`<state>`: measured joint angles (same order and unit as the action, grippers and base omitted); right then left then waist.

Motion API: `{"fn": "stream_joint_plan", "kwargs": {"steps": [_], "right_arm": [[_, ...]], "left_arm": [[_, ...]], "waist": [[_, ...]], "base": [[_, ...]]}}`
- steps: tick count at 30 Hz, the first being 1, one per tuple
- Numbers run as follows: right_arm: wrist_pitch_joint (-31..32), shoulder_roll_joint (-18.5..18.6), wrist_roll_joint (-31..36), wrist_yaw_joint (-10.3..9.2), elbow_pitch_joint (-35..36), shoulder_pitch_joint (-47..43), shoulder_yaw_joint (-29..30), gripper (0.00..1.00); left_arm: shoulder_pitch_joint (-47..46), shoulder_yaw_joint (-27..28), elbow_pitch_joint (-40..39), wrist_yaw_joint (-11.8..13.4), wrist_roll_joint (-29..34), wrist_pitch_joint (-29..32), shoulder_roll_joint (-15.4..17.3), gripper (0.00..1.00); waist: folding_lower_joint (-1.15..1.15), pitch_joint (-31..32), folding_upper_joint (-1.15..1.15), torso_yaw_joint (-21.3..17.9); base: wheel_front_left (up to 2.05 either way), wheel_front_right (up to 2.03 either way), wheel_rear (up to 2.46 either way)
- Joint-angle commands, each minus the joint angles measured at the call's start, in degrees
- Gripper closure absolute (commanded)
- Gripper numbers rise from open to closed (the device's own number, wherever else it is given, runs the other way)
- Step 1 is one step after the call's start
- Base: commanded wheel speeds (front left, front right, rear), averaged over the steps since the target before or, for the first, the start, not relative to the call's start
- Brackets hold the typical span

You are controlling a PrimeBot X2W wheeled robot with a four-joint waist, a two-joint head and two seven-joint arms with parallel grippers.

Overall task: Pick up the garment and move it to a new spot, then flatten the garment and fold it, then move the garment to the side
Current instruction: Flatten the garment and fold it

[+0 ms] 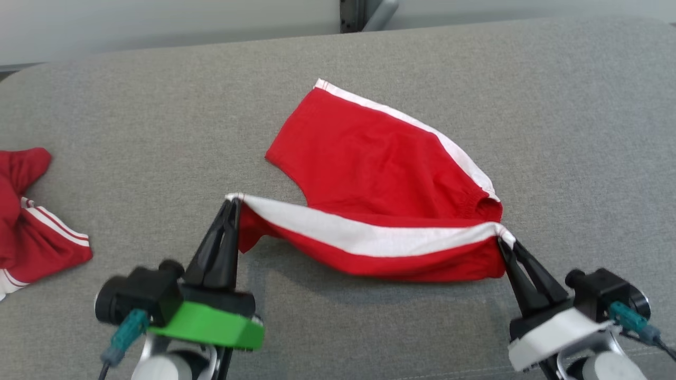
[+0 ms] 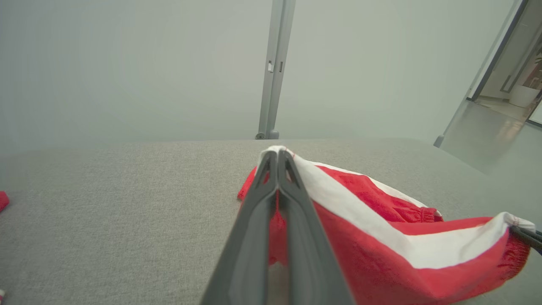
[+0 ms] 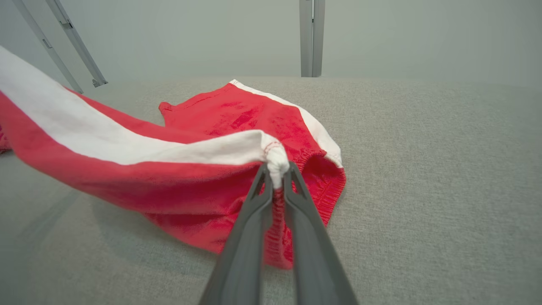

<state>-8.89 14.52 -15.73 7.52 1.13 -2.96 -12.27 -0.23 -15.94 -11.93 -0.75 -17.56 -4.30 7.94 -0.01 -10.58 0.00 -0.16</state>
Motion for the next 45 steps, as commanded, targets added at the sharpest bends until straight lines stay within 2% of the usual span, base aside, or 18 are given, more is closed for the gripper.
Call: {"fn": "stream_joint_plan", "kwargs": {"steps": [1,9,14,24,27,28,29,30,31,35,39,41,45], "right_arm": [[0.1,-0.1,-0.5,-0.06,0.0,2.1,0.1,1.0],[3.1,-1.2,-2.6,-0.06,-6.4,15.6,0.1,1.0],[2.6,-3.2,-3.4,-0.06,-12.1,24.3,0.3,1.0],[-1.1,-6.1,-3.9,-0.06,-20.3,30.3,1.3,1.0],[-2.3,-6.3,-4.9,-0.07,-22.2,30.6,-0.6,1.0],[-2.5,-6.2,-5.4,-0.06,-22.6,30.7,-1.4,0.77],[-2.6,-6.0,-5.9,-0.06,-22.9,30.7,-2.2,0.54],[-2.9,-5.7,-6.3,-0.06,-23.2,30.9,-2.8,0.15],[-3.1,-5.5,-6.8,-0.06,-23.4,31.2,-3.2,0.0],[-4.7,-4.7,-7.1,-0.06,-23.4,31.4,-4.0,0.0],[-5.8,-3.7,-5.9,-0.06,-21.7,30.2,-3.8,0.0],[-6.2,-3.0,-4.7,-0.06,-20.0,29.0,-2.6,0.0],[-6.4,-3.2,-0.8,-0.06,-12.8,26.1,2.0,0.0]], "left_arm": [[-2.7,0.2,0.7,-0.2,0.3,0.0,-0.1,1.0],[-24.0,-0.7,14.7,-2.5,0.8,0.2,-2.2,1.0],[-38.7,0.4,29.7,-3.4,1.0,-0.7,-2.2,1.0],[-53.7,1.5,51.9,-4.4,0.6,-7.2,-2.3,1.0],[-56.3,1.2,59.4,-4.9,0.0,-7.9,-2.5,1.0],[-56.8,1.0,61.2,-5.1,-0.3,-8.0,-2.6,1.0],[-57.3,0.8,62.7,-5.2,-0.4,-8.0,-2.7,0.79],[-57.6,0.6,64.3,-5.3,-0.7,-7.5,-2.8,0.44],[-58.1,0.4,65.4,-5.5,-0.8,-7.9,-2.9,0.0],[-58.6,-0.6,68.3,-5.9,-0.6,-9.3,-3.2,0.0],[-57.0,-0.5,67.6,-5.3,-0.1,-10.5,-3.1,0.0],[-55.2,0.1,64.5,-4.4,0.2,-10.7,-3.1,0.0],[-48.1,2.3,51.9,-1.9,2.3,-10.8,-2.9,0.0]], "waist": [[0.01,-2.9,0.0,-2.0],[0.01,-10.9,0.0,-5.1],[0.01,-15.6,0.0,-7.2],[0.01,-17.9,0.0,-10.3],[0.01,-18.0,0.0,-11.1],[0.01,-18.0,0.0,-11.2],[0.01,-17.9,0.0,-11.3],[0.01,-17.9,0.0,-11.4],[0.01,-17.8,0.0,-11.4],[0.01,-17.2,0.0,-11.0],[0.01,-16.0,0.0,-10.5],[0.01,-15.2,0.0,-10.0],[0.01,-13.6,0.0,-8.8]], "base": [[0.0,0.0,0.0],[0.0,0.0,0.0],[0.0,0.0,0.0],[0.0,0.0,0.0],[0.0,0.0,0.0],[0.0,0.0,0.0],[0.0,0.0,0.0],[0.0,0.0,0.0],[0.0,0.0,0.0],[0.0,0.0,0.0],[0.0,0.0,0.0],[0.0,0.0,0.0],[0.0,0.0,0.0]]}}
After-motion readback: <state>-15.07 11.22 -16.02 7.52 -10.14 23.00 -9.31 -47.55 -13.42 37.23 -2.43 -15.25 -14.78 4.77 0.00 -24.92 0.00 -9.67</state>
